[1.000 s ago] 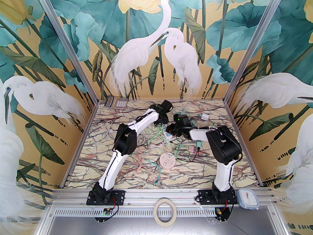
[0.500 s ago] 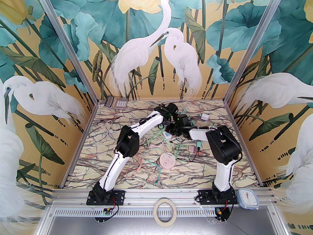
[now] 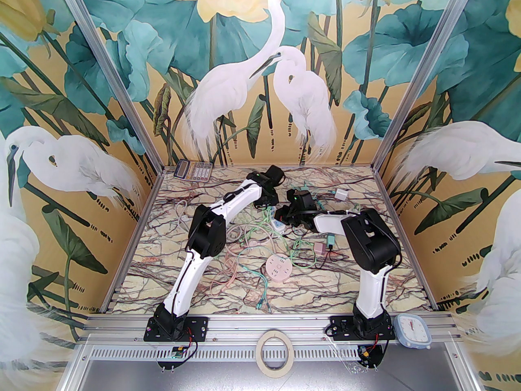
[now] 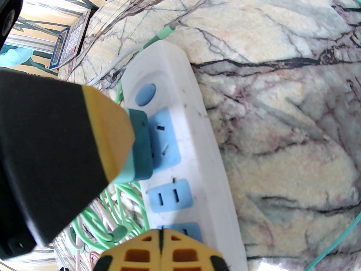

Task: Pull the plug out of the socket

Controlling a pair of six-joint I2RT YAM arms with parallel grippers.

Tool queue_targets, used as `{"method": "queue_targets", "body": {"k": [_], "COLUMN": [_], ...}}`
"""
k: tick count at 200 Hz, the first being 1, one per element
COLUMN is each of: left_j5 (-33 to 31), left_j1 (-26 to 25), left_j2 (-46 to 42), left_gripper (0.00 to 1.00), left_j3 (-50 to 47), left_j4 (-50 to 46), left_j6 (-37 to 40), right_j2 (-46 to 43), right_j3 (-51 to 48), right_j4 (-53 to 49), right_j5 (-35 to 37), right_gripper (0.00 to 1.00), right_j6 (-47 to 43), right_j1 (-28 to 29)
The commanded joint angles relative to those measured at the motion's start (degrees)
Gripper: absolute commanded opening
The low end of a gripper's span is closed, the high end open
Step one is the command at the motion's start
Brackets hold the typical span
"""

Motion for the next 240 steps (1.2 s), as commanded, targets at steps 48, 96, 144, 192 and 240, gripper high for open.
{"method": "queue_targets", "body": {"k": [48,96,144,192,240], "left_j5": [-6.2,-7.5,-3.4,3.9,0.5], "left_j1": [-4.5,-5.1,-2.1,1.0,-1.6], "left_j2": [3.8,4.0,1.4,-1.0,4.4], "left_gripper": [0.36,0.35,0.35,0.36,0.36], "left_j3": [9.9,10.0,7.9,5.6,12.2], "left_j4": [-10.8,-11.8,-13.1,-9.9,-14.0], "left_j6": [4.5,5.8,7.3,6.3,7.1], "right_j2": [4.5,4.7,5.1,4.6,4.9], "right_j3": [-0.5,0.2,2.7,2.6,2.9], "right_j4": [-9.5,-10.7,-14.6,-14.8,-15.0], "right_j5": [6.4,7.4,11.3,11.6,11.6], "right_gripper": [0.01,0.01,0.00,0.01,0.00], "right_j6": [-2.3,-3.1,-5.7,-6.0,-6.1], "right_j1": [0.6,1.0,2.8,2.9,3.3]}}
